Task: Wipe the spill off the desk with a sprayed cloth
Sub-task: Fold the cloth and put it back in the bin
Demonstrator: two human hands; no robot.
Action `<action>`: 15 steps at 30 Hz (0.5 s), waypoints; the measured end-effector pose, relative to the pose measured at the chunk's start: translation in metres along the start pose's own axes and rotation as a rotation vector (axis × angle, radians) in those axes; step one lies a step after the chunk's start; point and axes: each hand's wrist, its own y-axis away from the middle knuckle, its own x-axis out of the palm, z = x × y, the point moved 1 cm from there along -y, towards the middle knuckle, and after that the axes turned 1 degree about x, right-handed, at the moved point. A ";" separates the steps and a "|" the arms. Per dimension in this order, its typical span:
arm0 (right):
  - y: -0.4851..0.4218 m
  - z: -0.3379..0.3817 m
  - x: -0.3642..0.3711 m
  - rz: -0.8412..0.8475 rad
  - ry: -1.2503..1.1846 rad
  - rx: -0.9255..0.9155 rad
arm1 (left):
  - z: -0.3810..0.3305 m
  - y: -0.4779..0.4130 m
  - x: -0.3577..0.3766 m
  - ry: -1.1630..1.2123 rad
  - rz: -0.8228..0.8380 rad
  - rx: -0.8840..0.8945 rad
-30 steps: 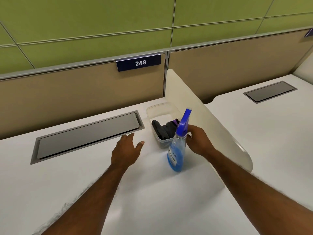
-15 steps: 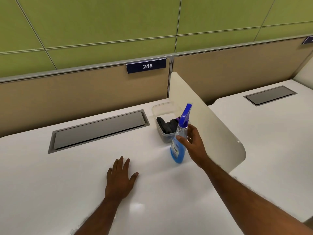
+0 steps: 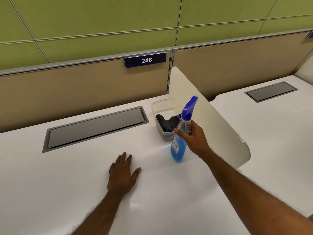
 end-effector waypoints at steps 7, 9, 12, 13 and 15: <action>-0.036 0.035 -0.014 -0.050 -0.064 -0.040 | -0.055 -0.054 -0.009 0.317 -0.059 0.008; -0.050 0.045 -0.018 -0.058 -0.051 -0.058 | -0.077 -0.073 -0.014 0.381 -0.071 0.009; -0.068 0.060 -0.021 -0.041 -0.026 -0.100 | -0.108 -0.099 -0.022 0.454 -0.052 -0.019; -0.074 0.065 -0.021 -0.031 -0.018 -0.111 | -0.116 -0.106 -0.022 0.481 -0.035 -0.040; -0.086 0.073 -0.022 -0.027 -0.019 -0.138 | -0.128 -0.117 -0.021 0.555 0.011 -0.085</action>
